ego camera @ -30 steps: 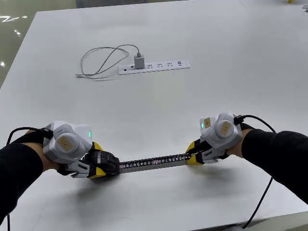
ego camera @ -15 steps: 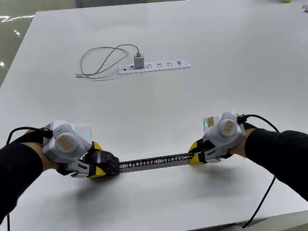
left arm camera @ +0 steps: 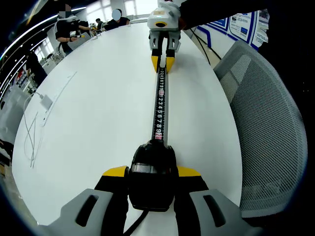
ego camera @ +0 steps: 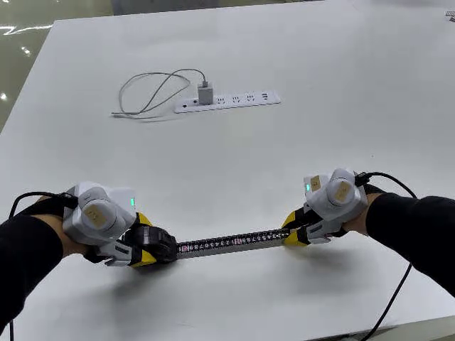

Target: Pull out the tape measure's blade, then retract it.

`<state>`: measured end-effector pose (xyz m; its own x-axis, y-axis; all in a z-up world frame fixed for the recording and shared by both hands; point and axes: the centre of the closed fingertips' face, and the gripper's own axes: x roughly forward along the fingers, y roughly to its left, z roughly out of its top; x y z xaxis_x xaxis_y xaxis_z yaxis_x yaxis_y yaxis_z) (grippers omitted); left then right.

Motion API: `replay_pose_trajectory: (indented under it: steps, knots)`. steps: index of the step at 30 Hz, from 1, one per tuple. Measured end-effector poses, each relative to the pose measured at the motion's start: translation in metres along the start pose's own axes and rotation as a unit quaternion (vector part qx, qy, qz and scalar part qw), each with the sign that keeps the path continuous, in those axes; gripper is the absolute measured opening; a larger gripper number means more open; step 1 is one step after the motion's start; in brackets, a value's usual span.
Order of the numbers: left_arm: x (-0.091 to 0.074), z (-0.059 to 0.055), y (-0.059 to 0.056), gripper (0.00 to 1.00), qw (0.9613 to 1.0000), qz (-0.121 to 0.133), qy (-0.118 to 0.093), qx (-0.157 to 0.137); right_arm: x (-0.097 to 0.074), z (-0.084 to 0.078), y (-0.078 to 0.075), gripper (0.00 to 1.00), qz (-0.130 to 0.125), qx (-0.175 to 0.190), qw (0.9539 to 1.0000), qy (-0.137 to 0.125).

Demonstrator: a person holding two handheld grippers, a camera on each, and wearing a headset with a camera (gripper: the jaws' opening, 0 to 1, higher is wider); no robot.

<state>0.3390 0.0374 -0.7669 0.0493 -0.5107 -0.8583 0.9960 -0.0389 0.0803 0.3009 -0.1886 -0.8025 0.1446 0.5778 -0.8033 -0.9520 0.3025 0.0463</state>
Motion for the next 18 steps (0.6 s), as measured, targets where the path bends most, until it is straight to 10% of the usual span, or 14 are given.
replay_pose_trajectory:
  steps: [18]
  knots:
    - [-0.0001,-0.0006,0.0013,0.3,1.0,0.0,-0.001,-0.001,-0.0073,-0.0084,-0.0019,0.09,-0.004,0.008,1.0,0.0]
